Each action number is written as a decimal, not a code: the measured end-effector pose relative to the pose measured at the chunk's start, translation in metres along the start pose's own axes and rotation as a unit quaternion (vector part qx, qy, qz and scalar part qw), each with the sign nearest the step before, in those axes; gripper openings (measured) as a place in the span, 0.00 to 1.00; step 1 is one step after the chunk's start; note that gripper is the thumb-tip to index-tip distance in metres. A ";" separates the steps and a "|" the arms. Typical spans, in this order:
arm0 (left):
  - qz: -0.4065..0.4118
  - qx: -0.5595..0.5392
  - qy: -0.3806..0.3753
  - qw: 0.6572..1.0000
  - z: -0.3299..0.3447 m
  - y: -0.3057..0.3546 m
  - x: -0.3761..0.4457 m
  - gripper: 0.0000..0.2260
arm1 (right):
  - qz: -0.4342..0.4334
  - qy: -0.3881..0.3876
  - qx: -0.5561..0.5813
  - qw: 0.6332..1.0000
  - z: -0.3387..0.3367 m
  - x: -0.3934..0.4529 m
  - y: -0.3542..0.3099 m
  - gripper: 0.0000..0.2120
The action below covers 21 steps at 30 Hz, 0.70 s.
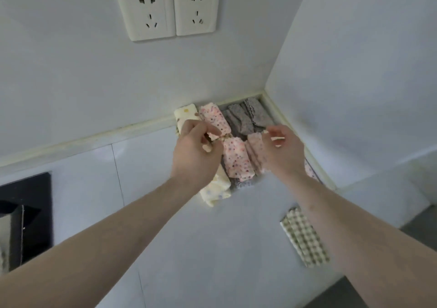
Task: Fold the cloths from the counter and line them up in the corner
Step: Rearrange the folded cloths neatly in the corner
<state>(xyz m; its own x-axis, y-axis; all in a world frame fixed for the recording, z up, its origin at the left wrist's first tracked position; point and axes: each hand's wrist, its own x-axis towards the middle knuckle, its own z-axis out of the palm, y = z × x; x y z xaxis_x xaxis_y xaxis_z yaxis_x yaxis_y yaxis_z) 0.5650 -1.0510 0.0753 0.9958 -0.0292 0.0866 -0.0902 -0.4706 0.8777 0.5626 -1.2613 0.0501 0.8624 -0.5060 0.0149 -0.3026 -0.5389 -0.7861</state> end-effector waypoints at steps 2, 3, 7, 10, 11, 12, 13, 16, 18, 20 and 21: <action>0.001 0.042 -0.108 0.993 0.021 0.010 -0.035 0.06 | 0.051 0.036 -0.028 0.998 -0.034 -0.019 0.034 0.08; -0.014 0.056 -0.160 0.985 0.034 0.012 -0.051 0.06 | 0.077 0.050 -0.051 0.994 -0.050 -0.027 0.051 0.08; -0.083 0.122 -0.311 0.939 0.085 0.017 -0.101 0.22 | 0.222 0.020 -0.128 0.966 -0.090 -0.060 0.099 0.16; -0.114 0.148 -0.332 0.925 0.116 0.018 -0.121 0.32 | 0.258 -0.025 -0.144 0.955 -0.099 -0.077 0.115 0.23; -0.126 0.156 -0.333 0.921 0.125 0.018 -0.126 0.35 | 0.265 -0.034 -0.138 0.954 -0.100 -0.080 0.116 0.24; -0.139 0.162 -0.333 0.918 0.134 0.016 -0.131 0.38 | 0.277 -0.046 -0.126 0.951 -0.101 -0.082 0.116 0.25; -0.152 0.165 -0.332 0.916 0.143 0.014 -0.135 0.40 | 0.290 -0.061 -0.110 0.949 -0.101 -0.083 0.117 0.26; -0.209 0.118 -0.303 0.922 0.160 0.006 -0.142 0.36 | 0.320 -0.104 -0.058 0.940 -0.093 -0.088 0.120 0.26; -0.259 0.047 -0.274 0.925 0.163 0.001 -0.140 0.28 | 0.320 -0.114 -0.010 0.940 -0.085 -0.088 0.126 0.23; -0.299 0.001 -0.257 0.919 0.159 -0.005 -0.136 0.23 | 0.314 -0.117 0.035 0.942 -0.077 -0.086 0.127 0.17; -0.312 -0.016 -0.248 0.917 0.156 -0.009 -0.133 0.20 | 0.311 -0.102 0.065 0.943 -0.075 -0.083 0.124 0.15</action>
<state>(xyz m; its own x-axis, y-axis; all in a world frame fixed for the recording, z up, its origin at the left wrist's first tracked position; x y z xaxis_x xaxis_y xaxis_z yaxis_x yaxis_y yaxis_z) 0.4355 -1.1806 -0.0172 0.7370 -0.1647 -0.6555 0.5071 -0.5064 0.6974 0.4227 -1.3364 -0.0028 0.5984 -0.5498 -0.5828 -0.7345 -0.0859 -0.6732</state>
